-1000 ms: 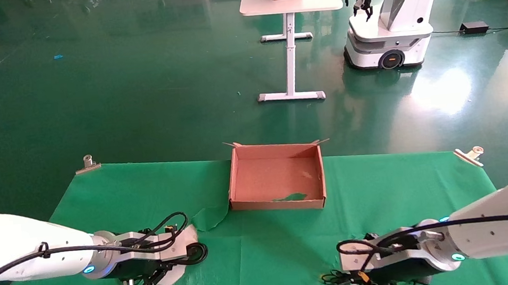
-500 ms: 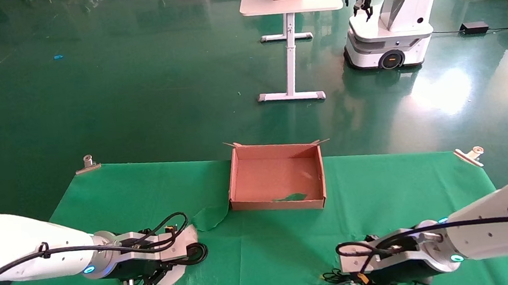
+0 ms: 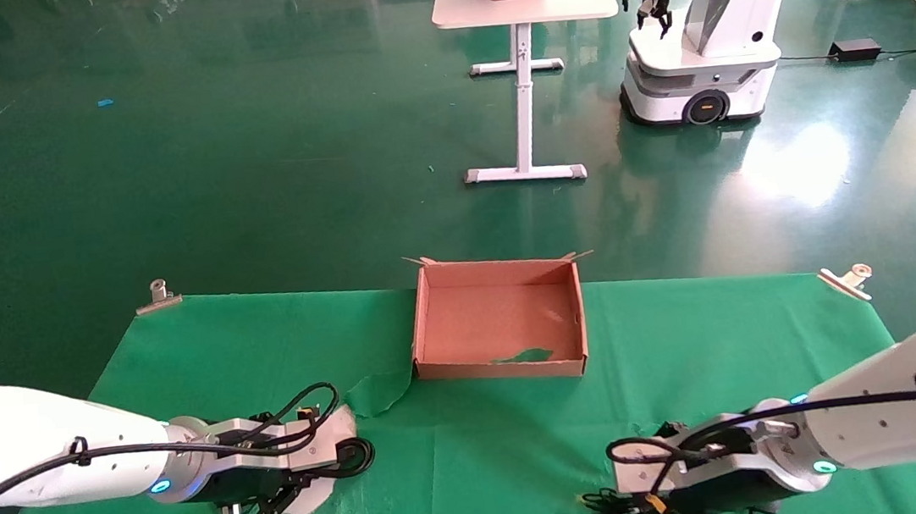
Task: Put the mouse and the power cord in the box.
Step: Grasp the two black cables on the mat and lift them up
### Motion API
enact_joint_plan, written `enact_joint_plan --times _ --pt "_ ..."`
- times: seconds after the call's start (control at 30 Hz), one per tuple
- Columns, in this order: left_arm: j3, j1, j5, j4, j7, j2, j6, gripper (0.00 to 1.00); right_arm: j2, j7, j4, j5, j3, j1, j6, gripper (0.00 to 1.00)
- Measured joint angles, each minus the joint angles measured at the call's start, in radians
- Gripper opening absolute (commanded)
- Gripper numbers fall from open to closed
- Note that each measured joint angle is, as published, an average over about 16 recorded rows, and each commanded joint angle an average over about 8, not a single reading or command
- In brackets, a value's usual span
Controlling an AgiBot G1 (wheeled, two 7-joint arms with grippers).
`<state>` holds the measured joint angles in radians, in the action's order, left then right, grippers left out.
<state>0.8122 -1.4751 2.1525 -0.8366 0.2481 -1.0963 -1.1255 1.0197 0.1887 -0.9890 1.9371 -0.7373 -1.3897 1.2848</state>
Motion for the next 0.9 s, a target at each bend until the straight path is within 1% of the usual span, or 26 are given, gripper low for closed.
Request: enact_joint_plan --times 0.07,0.1,0.13,0.17,0.7,0.9 --pt "0.0 0.0 0.0 0.0 0.0 0.0 0.0 0.0 0.0 -0.002 0.001 -0.002 0.0 0.0 0.0 0.16" --pt "0.0 0.0 0.0 0.0 0.0 0.0 0.0 0.0 0.0 -0.003 0.002 -0.002 0.001 0.0 0.0 0.08" --pt "0.0 0.0 0.0 0.0 0.0 0.0 0.0 0.0 0.0 -0.005 0.003 -0.003 0.001 0.0 0.0 0.03" --pt "0.0 0.0 0.0 0.0 0.0 0.0 0.0 0.0 0.0 -0.006 0.003 -0.004 0.001 0.0 0.0 0.0" --pt "0.0 0.0 0.0 0.0 0.0 0.0 0.0 0.0 -0.001 -0.012 0.006 -0.006 0.003 -0.002 -0.001 0.0" --pt "0.0 0.0 0.0 0.0 0.0 0.0 0.0 0.0 -0.011 0.017 0.01 -0.027 0.024 -0.016 -0.006 0.0"
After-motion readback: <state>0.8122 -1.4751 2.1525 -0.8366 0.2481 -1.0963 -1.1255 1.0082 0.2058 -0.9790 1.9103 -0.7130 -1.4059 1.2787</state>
